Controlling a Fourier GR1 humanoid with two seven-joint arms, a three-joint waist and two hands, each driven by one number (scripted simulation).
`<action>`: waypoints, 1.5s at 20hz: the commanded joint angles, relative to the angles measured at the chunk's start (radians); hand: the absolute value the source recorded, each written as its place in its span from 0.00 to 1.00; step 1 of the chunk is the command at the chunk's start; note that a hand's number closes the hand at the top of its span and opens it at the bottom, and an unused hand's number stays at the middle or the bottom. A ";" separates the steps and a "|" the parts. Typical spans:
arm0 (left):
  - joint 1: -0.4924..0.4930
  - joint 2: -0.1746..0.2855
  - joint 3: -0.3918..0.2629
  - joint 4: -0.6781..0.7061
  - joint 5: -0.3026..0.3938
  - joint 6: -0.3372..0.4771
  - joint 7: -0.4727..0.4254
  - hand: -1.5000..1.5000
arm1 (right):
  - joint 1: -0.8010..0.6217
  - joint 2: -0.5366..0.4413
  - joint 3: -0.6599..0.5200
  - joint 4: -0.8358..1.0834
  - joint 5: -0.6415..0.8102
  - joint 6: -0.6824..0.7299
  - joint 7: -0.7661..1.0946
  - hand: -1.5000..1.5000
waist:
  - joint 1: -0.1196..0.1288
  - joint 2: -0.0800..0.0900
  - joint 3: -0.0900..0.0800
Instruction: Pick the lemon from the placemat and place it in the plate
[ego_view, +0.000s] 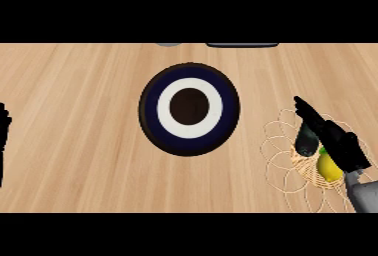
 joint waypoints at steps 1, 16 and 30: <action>0.021 0.017 0.000 -0.037 -0.032 0.010 0.024 0.50 | 0.050 0.050 -0.099 0.004 -0.065 -0.049 -0.113 0.00 | -0.023 0.002 -0.025; 0.092 -0.063 -0.135 -0.018 -0.036 -0.085 -0.021 0.50 | 0.238 0.505 -0.446 -0.389 -0.041 -0.890 -0.455 0.00 | -0.064 -0.006 -0.027; -0.003 -0.069 -0.101 0.047 -0.067 -0.121 -0.027 0.50 | 0.674 0.158 -0.203 -0.691 0.307 -0.745 0.266 0.00 | -0.030 0.009 -0.032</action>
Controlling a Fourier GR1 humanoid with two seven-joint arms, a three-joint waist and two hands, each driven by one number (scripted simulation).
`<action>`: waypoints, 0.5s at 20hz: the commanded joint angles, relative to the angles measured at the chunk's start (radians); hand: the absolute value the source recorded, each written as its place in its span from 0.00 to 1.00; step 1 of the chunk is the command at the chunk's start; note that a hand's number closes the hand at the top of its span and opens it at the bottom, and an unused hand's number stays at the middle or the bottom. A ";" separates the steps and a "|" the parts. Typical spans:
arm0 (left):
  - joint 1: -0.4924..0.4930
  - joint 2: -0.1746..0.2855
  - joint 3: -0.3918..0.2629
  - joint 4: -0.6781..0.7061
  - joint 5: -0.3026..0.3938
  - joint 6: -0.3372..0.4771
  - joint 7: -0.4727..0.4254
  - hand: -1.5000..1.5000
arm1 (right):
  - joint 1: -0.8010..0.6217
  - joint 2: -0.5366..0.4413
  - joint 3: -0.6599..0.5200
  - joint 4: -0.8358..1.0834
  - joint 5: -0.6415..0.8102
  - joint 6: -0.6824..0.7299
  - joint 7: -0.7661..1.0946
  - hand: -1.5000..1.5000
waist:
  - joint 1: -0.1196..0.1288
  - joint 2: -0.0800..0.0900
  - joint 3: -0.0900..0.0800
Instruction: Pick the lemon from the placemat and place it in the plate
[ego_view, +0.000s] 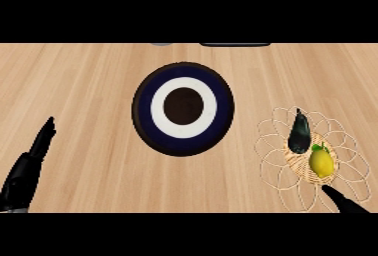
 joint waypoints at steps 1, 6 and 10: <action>0.025 -0.017 -0.009 -0.038 -0.017 0.017 0.000 0.50 | 0.079 -0.144 -0.034 -0.089 0.045 0.083 0.264 0.00 | 0.014 -0.001 0.001; -0.003 -0.037 -0.014 -0.002 -0.023 -0.009 0.006 0.50 | -0.006 -0.237 -0.042 -0.073 0.085 0.183 0.529 0.00 | 0.017 0.002 0.002; -0.036 -0.021 0.024 0.023 -0.030 -0.031 0.001 0.50 | -0.135 -0.280 -0.023 -0.045 0.087 0.272 0.693 0.00 | 0.017 0.000 0.003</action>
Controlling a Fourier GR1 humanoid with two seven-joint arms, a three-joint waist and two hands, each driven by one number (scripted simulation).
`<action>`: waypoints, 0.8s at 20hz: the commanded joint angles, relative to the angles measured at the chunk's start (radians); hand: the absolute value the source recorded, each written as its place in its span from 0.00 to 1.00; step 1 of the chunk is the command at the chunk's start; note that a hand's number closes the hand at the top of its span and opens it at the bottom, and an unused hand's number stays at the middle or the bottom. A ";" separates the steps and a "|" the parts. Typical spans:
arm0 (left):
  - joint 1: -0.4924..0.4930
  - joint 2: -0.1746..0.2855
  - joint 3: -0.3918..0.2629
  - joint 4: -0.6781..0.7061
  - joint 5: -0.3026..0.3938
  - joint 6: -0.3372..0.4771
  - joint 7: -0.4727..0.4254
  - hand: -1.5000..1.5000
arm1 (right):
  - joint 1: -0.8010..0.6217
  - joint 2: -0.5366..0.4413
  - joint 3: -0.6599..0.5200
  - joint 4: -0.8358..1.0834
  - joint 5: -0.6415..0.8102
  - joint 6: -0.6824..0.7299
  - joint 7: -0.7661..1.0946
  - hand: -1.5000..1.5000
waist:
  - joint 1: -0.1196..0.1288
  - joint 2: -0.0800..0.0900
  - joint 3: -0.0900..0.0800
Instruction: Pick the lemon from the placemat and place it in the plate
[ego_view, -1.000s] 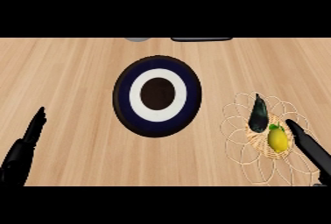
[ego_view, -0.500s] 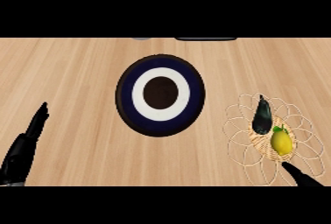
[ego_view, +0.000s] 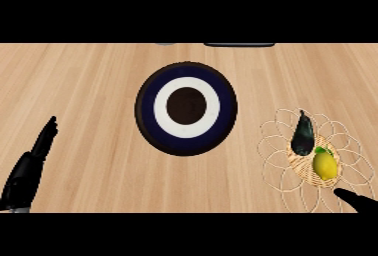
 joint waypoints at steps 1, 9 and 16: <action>-0.030 -0.003 0.008 0.000 -0.004 -0.022 0.039 0.50 | -0.093 -0.067 0.013 0.017 0.003 0.108 0.188 0.00 | 0.000 -0.001 0.001; 0.000 -0.002 0.045 -0.011 -0.015 -0.053 0.017 0.50 | -0.175 -0.110 0.065 0.163 -0.022 0.298 0.242 0.00 | -0.004 -0.003 0.001; 0.038 -0.063 0.051 -0.091 -0.083 -0.061 0.071 0.50 | -0.227 -0.055 -0.029 0.377 -0.063 0.422 0.047 0.00 | -0.007 -0.004 0.002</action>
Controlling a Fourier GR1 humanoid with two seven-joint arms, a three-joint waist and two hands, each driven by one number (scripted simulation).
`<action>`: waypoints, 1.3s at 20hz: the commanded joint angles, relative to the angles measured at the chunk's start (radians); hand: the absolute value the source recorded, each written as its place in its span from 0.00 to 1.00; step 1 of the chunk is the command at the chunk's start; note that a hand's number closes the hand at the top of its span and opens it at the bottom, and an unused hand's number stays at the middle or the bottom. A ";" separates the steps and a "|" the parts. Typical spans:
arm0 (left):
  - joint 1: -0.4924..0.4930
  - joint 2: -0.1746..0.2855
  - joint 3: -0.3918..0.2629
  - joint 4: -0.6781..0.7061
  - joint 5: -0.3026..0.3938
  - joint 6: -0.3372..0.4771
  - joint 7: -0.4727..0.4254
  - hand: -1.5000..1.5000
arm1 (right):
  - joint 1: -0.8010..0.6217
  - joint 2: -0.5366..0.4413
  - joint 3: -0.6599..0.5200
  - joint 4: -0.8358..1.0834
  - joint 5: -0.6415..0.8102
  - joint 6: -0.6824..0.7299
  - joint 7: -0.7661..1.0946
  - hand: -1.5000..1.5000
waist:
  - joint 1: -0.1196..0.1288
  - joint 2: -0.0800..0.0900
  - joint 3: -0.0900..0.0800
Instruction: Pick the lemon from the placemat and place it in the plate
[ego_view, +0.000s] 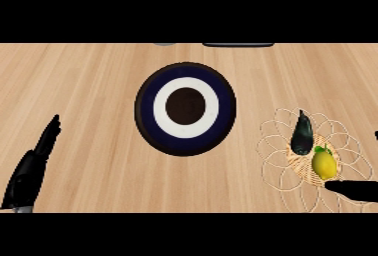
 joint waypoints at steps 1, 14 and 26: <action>0.034 -0.056 -0.007 -0.039 -0.061 0.020 0.014 0.50 | -0.073 0.004 -0.050 0.040 -0.019 0.092 0.030 0.00 | -0.001 -0.001 0.000; 0.004 -0.052 0.160 0.054 -0.061 -0.138 -0.060 0.50 | -0.069 0.126 -0.065 0.191 0.056 0.201 -0.110 0.00 | -0.004 -0.001 0.000; -0.024 -0.114 0.191 0.020 -0.124 -0.163 0.002 0.50 | -0.147 0.243 -0.081 0.452 0.173 0.109 -0.373 1.00 | -0.002 0.000 0.000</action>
